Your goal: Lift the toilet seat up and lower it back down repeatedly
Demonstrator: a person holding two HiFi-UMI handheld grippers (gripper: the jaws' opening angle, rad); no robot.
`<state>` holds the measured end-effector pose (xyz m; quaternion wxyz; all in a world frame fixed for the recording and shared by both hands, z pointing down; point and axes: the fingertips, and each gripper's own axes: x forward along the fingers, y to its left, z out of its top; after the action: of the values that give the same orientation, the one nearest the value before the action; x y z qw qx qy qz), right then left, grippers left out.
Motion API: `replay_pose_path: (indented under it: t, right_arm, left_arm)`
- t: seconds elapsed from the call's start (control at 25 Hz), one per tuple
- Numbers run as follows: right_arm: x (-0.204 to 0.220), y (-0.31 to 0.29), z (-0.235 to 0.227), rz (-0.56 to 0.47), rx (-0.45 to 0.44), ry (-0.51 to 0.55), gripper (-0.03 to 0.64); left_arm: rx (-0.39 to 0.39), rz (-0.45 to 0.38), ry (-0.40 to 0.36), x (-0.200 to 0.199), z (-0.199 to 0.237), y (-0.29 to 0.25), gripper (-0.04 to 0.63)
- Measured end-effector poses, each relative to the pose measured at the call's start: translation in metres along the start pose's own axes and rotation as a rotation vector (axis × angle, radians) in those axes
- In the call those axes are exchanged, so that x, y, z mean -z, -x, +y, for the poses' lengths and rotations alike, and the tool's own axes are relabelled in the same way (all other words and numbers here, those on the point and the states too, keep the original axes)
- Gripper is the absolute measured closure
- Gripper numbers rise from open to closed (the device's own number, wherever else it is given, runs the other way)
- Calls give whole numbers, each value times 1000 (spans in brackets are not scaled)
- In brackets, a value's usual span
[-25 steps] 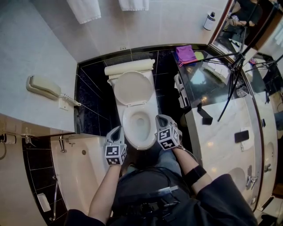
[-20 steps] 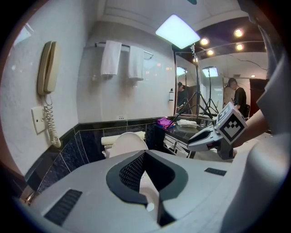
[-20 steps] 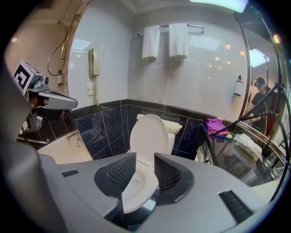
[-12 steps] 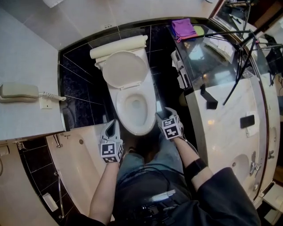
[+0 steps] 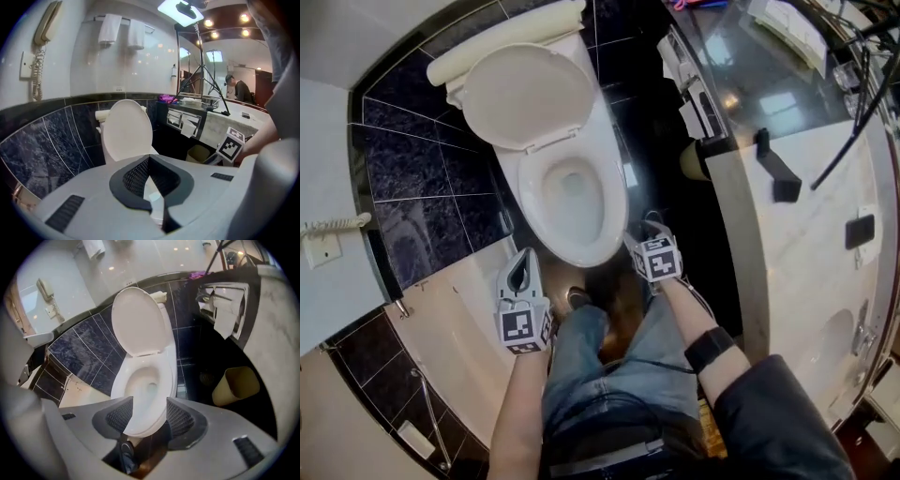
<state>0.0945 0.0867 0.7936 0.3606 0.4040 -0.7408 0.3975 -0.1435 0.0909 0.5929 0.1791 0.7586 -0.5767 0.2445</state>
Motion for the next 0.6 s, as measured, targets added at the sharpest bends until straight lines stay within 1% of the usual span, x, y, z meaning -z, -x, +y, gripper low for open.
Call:
replay_pose_path:
  t: [0.12,0.2,0.44,0.6]
  right_arm:
    - [28,-39,-9,14,-25,-128,371]
    - [44,-61,-13,14,-49,-195,372]
    - [76,-111,-18,1,-132,-372,378]
    - [89,-134,-24,-6,-146,-451,411]
  left_arm:
    - [2,16,5,26,1,-18,598]
    - [0,22,15,40,0,-28,599]
    - [2,28,1,67,2,-51,599]
    - [-8,38,8,82,7,-58,600]
